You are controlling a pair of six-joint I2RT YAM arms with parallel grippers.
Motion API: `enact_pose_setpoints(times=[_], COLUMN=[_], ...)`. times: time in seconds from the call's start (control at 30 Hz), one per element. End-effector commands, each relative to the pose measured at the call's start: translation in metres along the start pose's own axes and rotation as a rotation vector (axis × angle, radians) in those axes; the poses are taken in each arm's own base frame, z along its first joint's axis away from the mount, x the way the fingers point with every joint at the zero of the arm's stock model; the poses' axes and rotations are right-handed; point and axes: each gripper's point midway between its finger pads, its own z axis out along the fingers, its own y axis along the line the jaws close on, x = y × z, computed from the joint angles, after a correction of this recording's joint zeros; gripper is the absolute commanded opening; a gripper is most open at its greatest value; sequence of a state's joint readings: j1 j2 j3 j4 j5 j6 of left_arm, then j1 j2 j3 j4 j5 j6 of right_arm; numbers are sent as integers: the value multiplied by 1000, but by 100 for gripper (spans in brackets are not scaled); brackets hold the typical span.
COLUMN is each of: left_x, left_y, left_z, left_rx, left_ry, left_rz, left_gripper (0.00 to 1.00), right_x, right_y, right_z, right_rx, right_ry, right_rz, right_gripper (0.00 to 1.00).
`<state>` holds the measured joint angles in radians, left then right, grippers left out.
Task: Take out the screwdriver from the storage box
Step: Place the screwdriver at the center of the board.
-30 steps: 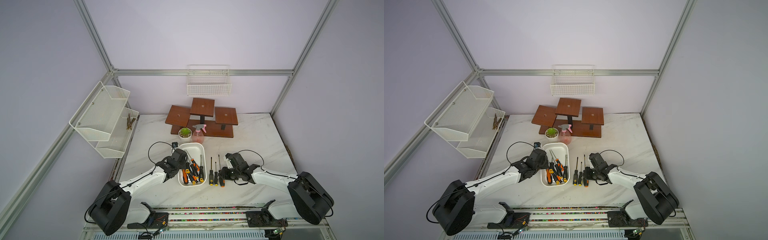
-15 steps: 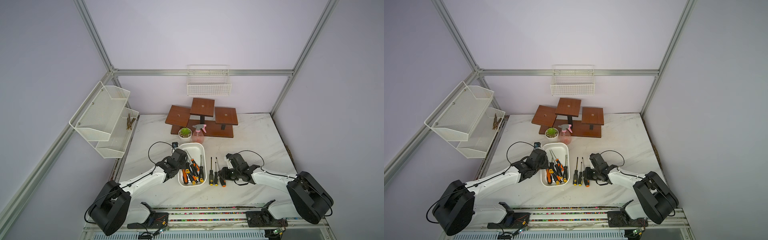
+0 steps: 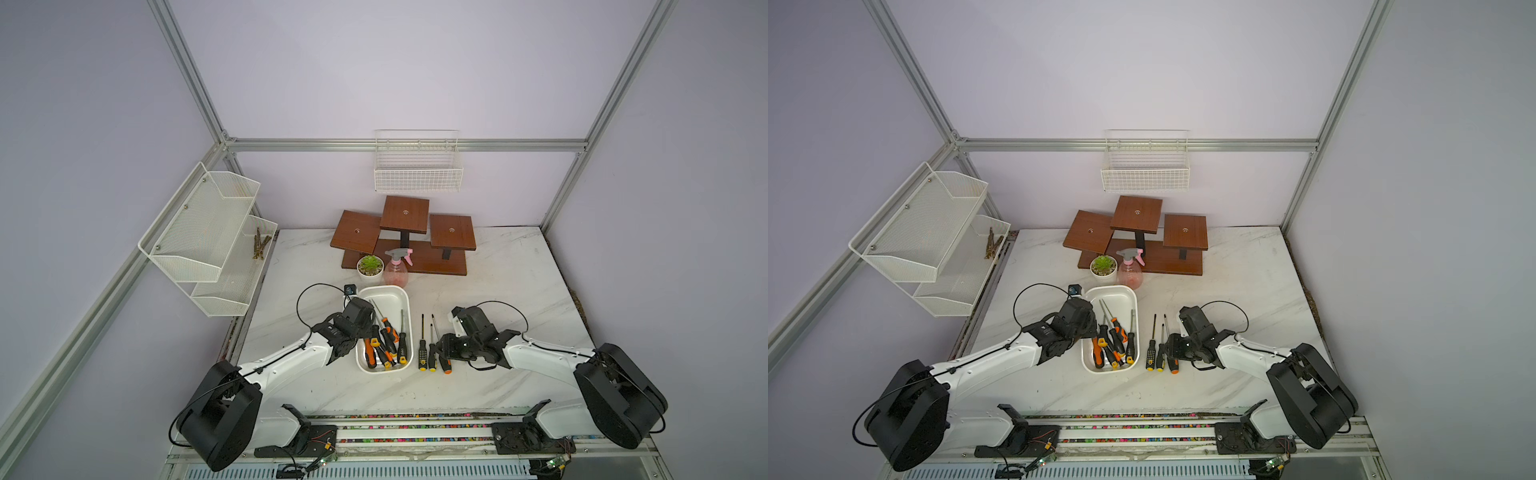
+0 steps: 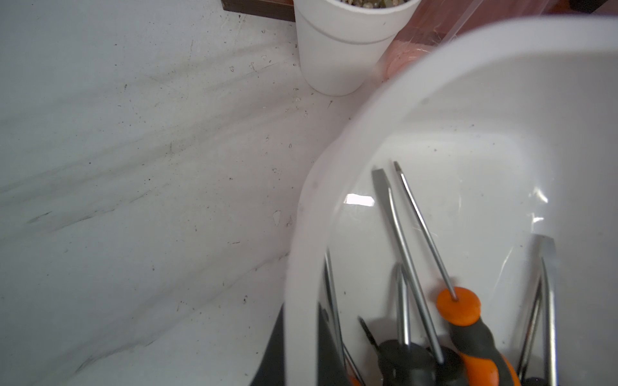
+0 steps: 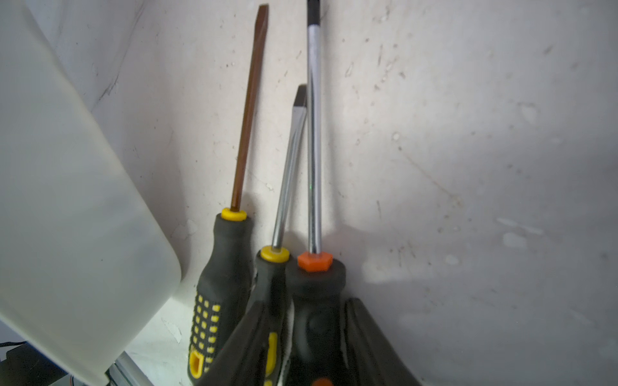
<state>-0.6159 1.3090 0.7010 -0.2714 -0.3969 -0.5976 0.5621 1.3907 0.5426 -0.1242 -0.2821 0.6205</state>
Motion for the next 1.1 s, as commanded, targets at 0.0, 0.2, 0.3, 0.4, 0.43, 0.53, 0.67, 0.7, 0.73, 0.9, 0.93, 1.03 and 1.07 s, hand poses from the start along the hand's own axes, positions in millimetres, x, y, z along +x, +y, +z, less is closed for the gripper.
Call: enact_pose_setpoints(times=[0.0,0.2,0.3,0.4,0.43,0.53,0.67,0.7,0.73,0.9,0.93,1.03,1.07], left_x=[-23,-25,-27,-27,-27,-28,-28,-27,-27,-27,-27,-27,-27], left_y=[-7,-9,-10,-13,-13,-15,-18,-19,-19,-17,-16,-16,-16], left_z=[-9,-10,-11,-12,-12,-11,-11,-11,-11,-14,-14,-15,-15], left_rx=[15,20,25,32,33,35,40,41,41,34,32,33,34], left_ry=[-69,-74,-77,-78,-78,-76,-75,-75,-73,-74,-74,-74,-73], left_rz=[-1,-3,-4,-5,-5,-8,-5,-4,-3,-5,-6,-10,-12], left_gripper=[0,0,0,0,0,0,0,0,0,0,0,0,0], right_x=[2,-13,-24,-35,-38,-39,-28,-24,-20,-6,-4,-2,-3], right_y=[-3,13,34,57,68,94,126,130,135,148,151,160,162], right_z=[-7,-31,-52,-77,-86,-100,-98,-93,-87,-61,-58,-49,-47], right_rx=[4,-12,-58,-93,-106,-125,-144,-137,-137,-132,-131,-141,-142], right_ry=[-10,-64,-97,-146,-163,-178,-170,-160,-148,-109,-105,-101,-103], right_rz=[17,-7,-41,-77,-94,-139,-202,-215,-230,-266,-273,-289,-291], right_gripper=[44,50,51,51,51,51,50,50,49,45,45,44,44])
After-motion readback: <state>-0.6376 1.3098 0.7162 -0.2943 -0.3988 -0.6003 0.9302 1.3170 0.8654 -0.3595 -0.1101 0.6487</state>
